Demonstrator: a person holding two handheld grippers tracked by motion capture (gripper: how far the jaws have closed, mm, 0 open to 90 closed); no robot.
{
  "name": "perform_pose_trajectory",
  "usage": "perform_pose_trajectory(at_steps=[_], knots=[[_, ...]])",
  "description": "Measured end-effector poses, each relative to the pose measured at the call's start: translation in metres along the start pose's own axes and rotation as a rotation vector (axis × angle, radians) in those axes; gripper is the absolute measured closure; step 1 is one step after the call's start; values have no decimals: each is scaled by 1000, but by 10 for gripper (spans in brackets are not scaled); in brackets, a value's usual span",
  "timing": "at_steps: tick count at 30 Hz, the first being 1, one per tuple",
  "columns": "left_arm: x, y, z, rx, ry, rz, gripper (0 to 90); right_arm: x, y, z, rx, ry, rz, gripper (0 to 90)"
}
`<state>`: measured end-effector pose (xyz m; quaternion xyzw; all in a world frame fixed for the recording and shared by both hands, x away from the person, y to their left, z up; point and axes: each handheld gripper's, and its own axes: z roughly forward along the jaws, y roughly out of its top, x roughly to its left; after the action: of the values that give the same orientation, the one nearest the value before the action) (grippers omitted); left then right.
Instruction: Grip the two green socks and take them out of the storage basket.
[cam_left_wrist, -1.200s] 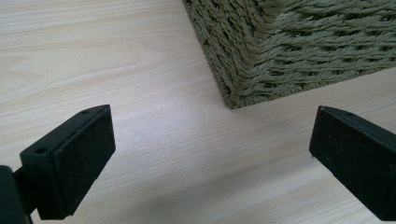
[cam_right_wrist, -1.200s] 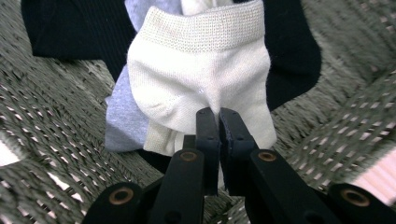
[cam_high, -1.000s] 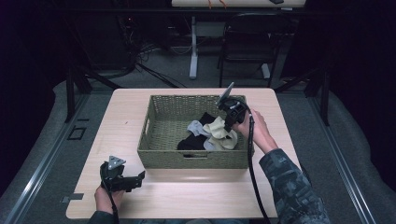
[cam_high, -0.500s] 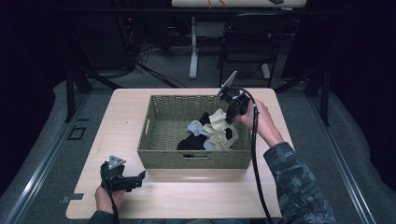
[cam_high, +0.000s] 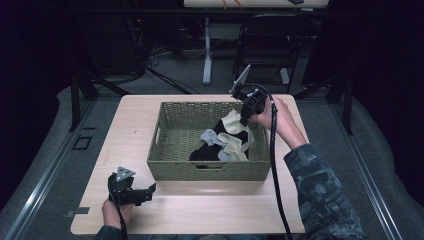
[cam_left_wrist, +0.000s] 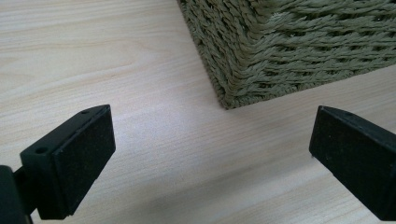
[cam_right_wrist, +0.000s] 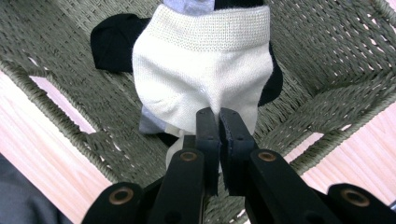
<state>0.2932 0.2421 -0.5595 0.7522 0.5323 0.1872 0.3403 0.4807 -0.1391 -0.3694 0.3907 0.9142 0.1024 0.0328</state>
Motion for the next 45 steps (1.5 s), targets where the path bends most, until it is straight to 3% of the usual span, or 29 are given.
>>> perform_pose_trajectory(at_steps=[20,31,37,45], knots=[[-1,0,2,0,-4,9,2,-10,4,-31,-15,-9,14,873],[-1,0,2,-5,-8,2,2,-14,2,-58,-36,-38,28,872],[-1,0,2,-5,-11,4,2,-21,-7,-71,-54,-54,44,872],[-1,0,2,-6,-8,2,2,-44,-38,-89,-68,-85,103,871]])
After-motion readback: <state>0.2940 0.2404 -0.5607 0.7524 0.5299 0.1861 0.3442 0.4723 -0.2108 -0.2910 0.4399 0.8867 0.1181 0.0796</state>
